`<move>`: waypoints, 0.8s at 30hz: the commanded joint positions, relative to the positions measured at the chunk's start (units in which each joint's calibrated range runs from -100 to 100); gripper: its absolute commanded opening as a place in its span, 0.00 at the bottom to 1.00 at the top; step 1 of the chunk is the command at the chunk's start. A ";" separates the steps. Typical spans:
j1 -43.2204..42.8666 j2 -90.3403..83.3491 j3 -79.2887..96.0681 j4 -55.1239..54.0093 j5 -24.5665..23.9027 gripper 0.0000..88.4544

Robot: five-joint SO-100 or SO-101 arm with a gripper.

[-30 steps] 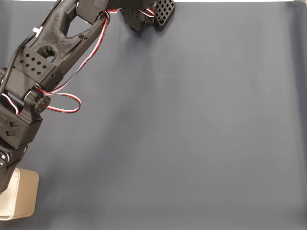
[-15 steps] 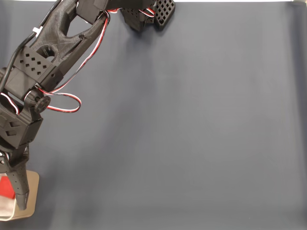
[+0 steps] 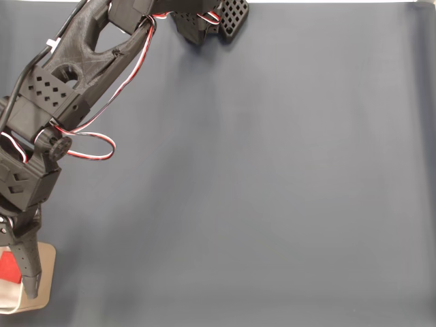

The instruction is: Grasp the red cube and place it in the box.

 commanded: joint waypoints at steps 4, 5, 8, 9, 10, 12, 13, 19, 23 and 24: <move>-0.95 -3.68 -2.22 -0.23 -0.59 0.46; -0.95 -3.68 -2.22 -0.31 -0.59 0.46; -0.95 -3.42 -2.50 -0.89 -0.54 0.46; -0.95 -3.33 -2.59 -1.13 -0.54 0.46; -0.88 -3.24 -2.59 -1.30 -0.59 0.46; -0.88 -3.16 -2.59 -1.30 -0.49 0.46; -0.81 -3.16 -2.50 -1.30 -0.44 0.46; -0.95 -3.16 -2.59 -1.38 -0.34 0.41; -1.09 -3.68 -2.31 -1.13 -0.20 0.28; -1.17 -3.76 -2.13 -1.13 -0.29 0.24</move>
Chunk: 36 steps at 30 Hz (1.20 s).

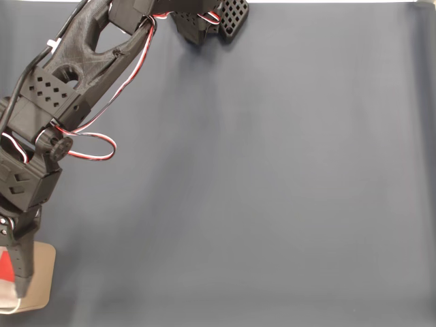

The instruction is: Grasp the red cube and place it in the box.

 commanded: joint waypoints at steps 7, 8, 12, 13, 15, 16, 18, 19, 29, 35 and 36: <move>-1.23 -5.67 -0.22 -0.80 -0.20 0.02; -1.37 -6.71 0.97 -0.80 -0.15 0.01; -2.01 -9.74 3.71 -0.80 -0.24 0.00; -2.37 -10.52 4.35 -0.72 -0.34 0.00; -3.15 -12.17 5.53 -0.72 -0.49 0.00; -3.64 -13.04 6.08 -0.72 -0.54 0.00; -4.78 -14.60 6.72 -0.72 -0.63 0.00; -5.49 -15.38 6.99 -0.72 -0.73 0.00; -14.23 -23.43 8.91 2.80 -1.56 0.00; -19.91 -30.80 14.66 4.20 -1.61 0.00; -20.76 -32.27 16.39 4.20 -1.56 0.00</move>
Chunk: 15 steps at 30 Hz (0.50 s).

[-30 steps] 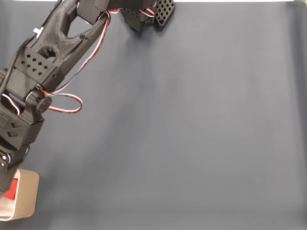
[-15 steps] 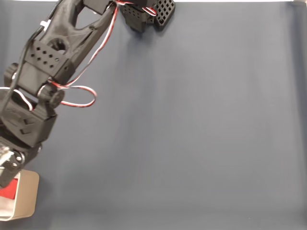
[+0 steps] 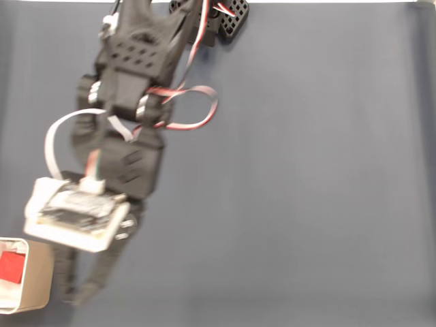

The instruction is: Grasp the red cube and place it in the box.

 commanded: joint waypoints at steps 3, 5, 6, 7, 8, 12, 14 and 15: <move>-5.37 -11.59 7.58 -0.03 -0.24 0.00; -6.79 -14.54 11.60 -0.19 -0.29 0.00; -7.50 -16.19 13.88 -0.19 -0.34 0.00; -8.06 -17.92 16.16 -0.27 -0.39 0.00; -8.49 -19.57 18.35 -0.27 -0.44 0.00; -9.70 -27.54 29.75 -2.41 -0.29 0.00; -9.98 -31.18 35.23 -3.22 -0.05 0.00; -10.20 -33.09 37.69 -3.31 0.00 0.00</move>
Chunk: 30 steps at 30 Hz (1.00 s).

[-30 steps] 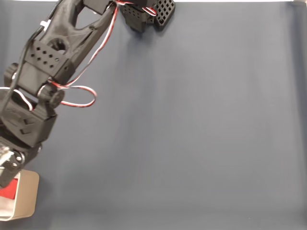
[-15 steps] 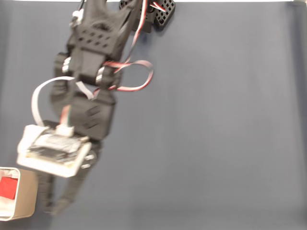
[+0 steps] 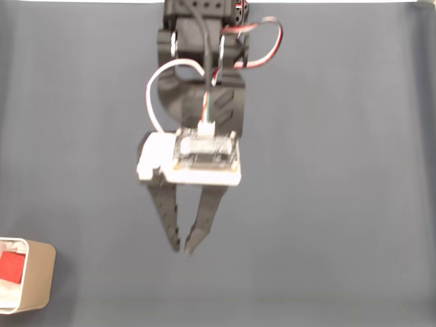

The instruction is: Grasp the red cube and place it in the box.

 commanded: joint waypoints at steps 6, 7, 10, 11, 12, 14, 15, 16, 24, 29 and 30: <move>-2.76 -19.69 19.75 -2.78 -0.10 0.00; -3.12 -21.51 21.94 -2.78 -0.20 0.00; -3.90 -27.14 28.78 -2.78 -0.49 0.00; -4.04 -28.87 31.06 -2.78 -0.59 0.00; -4.18 -30.60 33.43 -2.78 -0.63 0.00; -4.32 -34.07 38.09 -2.78 -0.63 0.00; -4.32 -35.89 40.73 -3.11 -0.63 0.00; -4.32 -37.71 43.56 -3.68 -0.63 0.00; -3.90 -51.14 63.09 -4.91 -0.39 0.00; -3.47 -57.90 71.75 -4.58 -0.88 0.00; -3.26 -59.11 73.31 -4.58 -0.93 0.00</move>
